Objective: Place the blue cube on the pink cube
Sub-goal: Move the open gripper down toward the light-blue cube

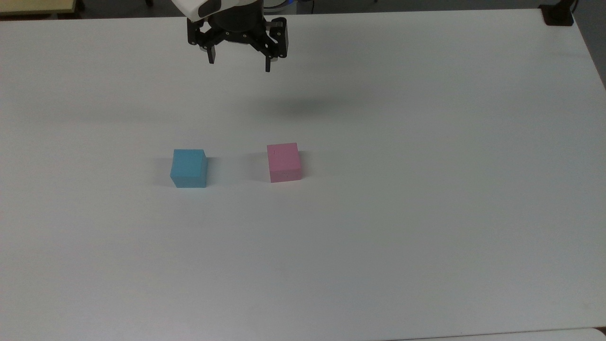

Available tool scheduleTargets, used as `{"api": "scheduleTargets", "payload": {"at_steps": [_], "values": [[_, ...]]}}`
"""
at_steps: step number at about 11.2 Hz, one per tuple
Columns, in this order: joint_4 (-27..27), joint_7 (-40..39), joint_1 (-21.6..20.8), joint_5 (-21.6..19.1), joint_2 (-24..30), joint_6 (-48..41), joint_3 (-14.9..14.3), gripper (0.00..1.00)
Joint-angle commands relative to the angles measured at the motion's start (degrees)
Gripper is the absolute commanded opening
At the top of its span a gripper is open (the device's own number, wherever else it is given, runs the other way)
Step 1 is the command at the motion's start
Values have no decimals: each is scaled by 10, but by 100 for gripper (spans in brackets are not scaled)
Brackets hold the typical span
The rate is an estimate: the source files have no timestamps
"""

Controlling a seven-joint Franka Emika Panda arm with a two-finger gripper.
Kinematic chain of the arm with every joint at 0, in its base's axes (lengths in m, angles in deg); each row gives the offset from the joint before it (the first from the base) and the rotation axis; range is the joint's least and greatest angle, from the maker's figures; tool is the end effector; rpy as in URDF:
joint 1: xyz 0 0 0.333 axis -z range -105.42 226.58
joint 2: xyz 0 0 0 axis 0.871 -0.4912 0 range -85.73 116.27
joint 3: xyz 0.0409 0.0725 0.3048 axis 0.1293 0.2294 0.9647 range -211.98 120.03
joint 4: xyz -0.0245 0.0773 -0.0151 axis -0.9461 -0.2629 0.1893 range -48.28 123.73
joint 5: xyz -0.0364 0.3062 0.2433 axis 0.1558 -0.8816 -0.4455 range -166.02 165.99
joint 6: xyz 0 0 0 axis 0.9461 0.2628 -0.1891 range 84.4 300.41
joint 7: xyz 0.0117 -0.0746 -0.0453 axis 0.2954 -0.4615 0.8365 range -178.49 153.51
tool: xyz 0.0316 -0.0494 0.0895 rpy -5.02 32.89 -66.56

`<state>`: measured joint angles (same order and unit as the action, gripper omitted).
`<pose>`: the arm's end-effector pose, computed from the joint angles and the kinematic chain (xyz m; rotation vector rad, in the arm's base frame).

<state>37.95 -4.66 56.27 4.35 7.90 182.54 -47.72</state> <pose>0.6008 0.0207 0.5595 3.0591 -0.1252 -0.0009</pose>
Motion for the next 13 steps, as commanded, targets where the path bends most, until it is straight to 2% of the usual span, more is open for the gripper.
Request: {"api": "scheduleTargets", "payload": {"at_steps": [1,8,11,13], "values": [[7,-51,19,-46,9,-7,-2,100],[7,-51,20,-46,6,-2,-2,100],[7,-106,40,-47,-17,8,-3,100],[7,-113,59,-45,-44,51,-3,100]]}}
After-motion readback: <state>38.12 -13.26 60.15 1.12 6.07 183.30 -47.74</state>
